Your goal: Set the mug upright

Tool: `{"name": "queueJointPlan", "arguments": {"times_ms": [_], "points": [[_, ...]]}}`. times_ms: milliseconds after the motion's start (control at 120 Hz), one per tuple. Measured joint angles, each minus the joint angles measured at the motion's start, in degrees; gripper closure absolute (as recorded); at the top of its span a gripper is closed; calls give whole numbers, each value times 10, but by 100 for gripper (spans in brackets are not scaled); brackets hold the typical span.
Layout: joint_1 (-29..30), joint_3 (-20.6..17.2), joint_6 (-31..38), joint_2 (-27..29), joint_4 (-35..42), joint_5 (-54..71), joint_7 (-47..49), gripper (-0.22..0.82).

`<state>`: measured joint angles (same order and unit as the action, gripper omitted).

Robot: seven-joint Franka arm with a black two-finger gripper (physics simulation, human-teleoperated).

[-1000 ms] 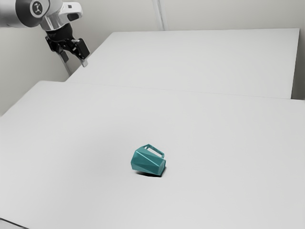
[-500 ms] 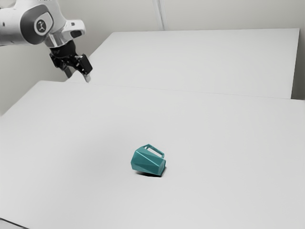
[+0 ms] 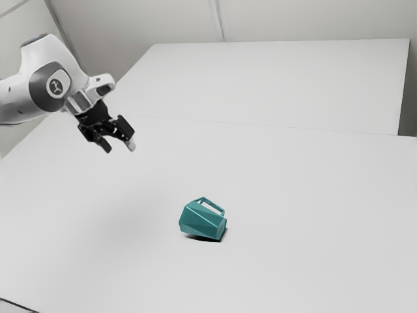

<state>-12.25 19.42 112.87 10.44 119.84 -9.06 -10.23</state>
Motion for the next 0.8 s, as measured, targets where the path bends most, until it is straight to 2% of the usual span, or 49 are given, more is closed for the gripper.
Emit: {"name": "queueJointPlan", "arguments": {"times_ms": [283, 458, 800], "points": [[-1, 12, 64, 33, 92, -90, -19, 2], [-7, 33, 86, 40, 134, -163, -54, 2], [-10, 57, 43, 32, 174, -289, -164, 3]]}}
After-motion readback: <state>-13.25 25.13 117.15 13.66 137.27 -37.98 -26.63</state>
